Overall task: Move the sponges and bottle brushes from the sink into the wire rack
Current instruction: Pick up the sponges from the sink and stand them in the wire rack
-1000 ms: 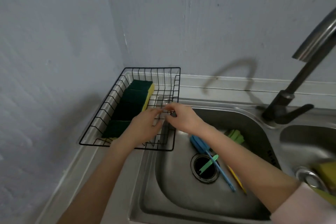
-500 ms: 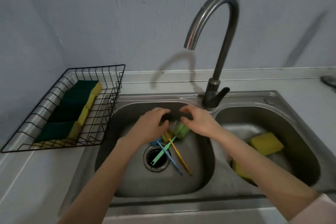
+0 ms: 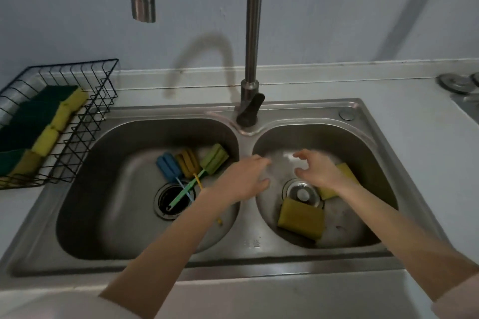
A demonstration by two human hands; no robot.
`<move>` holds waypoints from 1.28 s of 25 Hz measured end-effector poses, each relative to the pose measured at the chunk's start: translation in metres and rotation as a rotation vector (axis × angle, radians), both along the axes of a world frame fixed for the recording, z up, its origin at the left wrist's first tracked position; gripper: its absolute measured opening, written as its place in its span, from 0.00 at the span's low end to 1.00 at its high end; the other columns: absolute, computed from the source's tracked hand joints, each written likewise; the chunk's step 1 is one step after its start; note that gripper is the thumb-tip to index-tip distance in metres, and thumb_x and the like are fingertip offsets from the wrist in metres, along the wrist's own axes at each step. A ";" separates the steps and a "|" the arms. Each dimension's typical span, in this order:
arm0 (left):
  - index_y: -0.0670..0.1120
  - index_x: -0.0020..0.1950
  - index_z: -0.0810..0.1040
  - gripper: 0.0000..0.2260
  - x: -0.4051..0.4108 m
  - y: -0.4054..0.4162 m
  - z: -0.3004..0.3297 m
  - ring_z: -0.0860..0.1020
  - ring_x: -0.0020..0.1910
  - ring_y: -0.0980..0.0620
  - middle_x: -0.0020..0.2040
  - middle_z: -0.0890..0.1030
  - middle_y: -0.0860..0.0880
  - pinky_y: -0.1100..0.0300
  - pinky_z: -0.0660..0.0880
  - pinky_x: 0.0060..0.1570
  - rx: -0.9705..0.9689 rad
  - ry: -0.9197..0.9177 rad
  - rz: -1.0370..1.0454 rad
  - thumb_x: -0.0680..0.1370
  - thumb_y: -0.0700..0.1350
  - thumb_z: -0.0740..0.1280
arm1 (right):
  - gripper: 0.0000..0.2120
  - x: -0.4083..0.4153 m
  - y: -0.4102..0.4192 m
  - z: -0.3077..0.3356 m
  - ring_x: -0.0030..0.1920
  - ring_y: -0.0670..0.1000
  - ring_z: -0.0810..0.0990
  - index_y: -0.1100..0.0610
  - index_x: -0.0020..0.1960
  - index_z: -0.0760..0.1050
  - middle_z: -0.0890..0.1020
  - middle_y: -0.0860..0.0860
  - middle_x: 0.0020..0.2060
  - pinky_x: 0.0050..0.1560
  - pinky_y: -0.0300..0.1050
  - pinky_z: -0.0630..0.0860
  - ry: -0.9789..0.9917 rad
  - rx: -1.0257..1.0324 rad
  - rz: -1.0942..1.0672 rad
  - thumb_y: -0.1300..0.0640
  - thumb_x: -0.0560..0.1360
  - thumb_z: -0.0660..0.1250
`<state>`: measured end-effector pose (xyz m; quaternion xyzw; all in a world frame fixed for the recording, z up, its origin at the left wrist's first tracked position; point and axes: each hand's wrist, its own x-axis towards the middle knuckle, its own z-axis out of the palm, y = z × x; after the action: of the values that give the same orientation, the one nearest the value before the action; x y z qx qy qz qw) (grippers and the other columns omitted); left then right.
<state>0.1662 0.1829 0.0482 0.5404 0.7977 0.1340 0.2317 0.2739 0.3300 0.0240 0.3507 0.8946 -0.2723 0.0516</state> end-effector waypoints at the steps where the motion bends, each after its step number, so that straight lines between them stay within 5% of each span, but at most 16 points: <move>1: 0.43 0.67 0.64 0.21 0.009 0.011 -0.006 0.69 0.64 0.44 0.67 0.69 0.42 0.50 0.68 0.63 -0.036 -0.006 -0.028 0.75 0.45 0.61 | 0.23 0.006 0.010 -0.011 0.66 0.59 0.70 0.58 0.67 0.66 0.71 0.59 0.66 0.65 0.48 0.67 -0.032 0.000 0.006 0.59 0.73 0.64; 7: 0.43 0.69 0.60 0.27 0.048 0.055 -0.056 0.68 0.65 0.41 0.68 0.68 0.41 0.46 0.67 0.63 -0.237 0.005 -0.200 0.73 0.47 0.64 | 0.34 0.028 0.047 -0.072 0.75 0.60 0.45 0.49 0.73 0.49 0.46 0.55 0.76 0.73 0.57 0.51 -0.398 0.129 0.103 0.59 0.73 0.63; 10: 0.45 0.71 0.54 0.31 0.055 0.066 -0.081 0.62 0.69 0.39 0.72 0.61 0.41 0.43 0.62 0.67 -0.341 -0.048 -0.247 0.73 0.46 0.66 | 0.37 0.032 0.059 -0.090 0.75 0.59 0.39 0.48 0.74 0.45 0.41 0.54 0.76 0.74 0.58 0.46 -0.465 0.148 0.135 0.61 0.74 0.63; 18: 0.49 0.73 0.44 0.35 0.058 0.072 -0.116 0.51 0.72 0.38 0.76 0.49 0.43 0.42 0.56 0.69 -0.510 -0.061 -0.271 0.74 0.40 0.64 | 0.34 0.029 0.061 -0.106 0.74 0.61 0.47 0.49 0.73 0.48 0.50 0.56 0.75 0.73 0.59 0.50 -0.429 0.268 0.126 0.59 0.73 0.62; 32: 0.49 0.70 0.55 0.35 0.041 0.068 -0.071 0.61 0.63 0.37 0.66 0.62 0.41 0.45 0.64 0.62 -0.283 -0.036 -0.200 0.68 0.51 0.68 | 0.41 0.012 0.048 -0.053 0.70 0.62 0.56 0.50 0.73 0.48 0.60 0.58 0.70 0.70 0.57 0.59 -0.260 0.205 0.066 0.59 0.68 0.69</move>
<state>0.2075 0.2513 -0.0231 0.5765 0.7467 0.0062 0.3317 0.2858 0.3778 -0.0288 0.3569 0.9144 -0.1301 0.1397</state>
